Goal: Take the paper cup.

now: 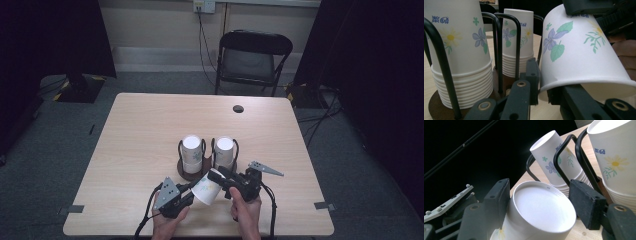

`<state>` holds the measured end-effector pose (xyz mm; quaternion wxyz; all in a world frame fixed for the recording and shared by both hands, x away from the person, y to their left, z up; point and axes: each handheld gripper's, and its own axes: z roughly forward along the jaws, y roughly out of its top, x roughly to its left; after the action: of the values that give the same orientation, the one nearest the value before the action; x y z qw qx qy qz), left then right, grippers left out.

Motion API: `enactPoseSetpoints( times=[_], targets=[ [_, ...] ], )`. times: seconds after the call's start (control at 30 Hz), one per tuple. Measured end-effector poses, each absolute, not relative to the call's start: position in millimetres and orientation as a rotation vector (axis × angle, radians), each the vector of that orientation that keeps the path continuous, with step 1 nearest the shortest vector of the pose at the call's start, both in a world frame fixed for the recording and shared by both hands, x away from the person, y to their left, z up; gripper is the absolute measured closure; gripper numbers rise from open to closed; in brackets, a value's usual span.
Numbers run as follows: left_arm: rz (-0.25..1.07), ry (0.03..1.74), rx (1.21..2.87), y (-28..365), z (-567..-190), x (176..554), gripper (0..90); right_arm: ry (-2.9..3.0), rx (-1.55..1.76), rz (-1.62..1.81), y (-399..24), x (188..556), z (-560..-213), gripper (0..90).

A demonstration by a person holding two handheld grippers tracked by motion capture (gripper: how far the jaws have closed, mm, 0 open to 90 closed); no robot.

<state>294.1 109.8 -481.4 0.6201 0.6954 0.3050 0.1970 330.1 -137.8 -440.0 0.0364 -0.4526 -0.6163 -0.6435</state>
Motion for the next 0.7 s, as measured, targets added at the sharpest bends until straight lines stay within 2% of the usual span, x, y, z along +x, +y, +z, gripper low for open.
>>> enactPoseSetpoints(
  times=[0.37,0.7],
  targets=[
    [0.398,0.703,1.583,113.4,-479.3,294.8,86.7,-1.987,-1.418,-1.972,-137.3,326.9,-439.4,41.2],
    [0.354,0.726,1.602,115.6,-478.8,294.9,87.5,-2.056,-1.408,-1.954,-137.0,326.8,-441.5,41.9]
  ],
)
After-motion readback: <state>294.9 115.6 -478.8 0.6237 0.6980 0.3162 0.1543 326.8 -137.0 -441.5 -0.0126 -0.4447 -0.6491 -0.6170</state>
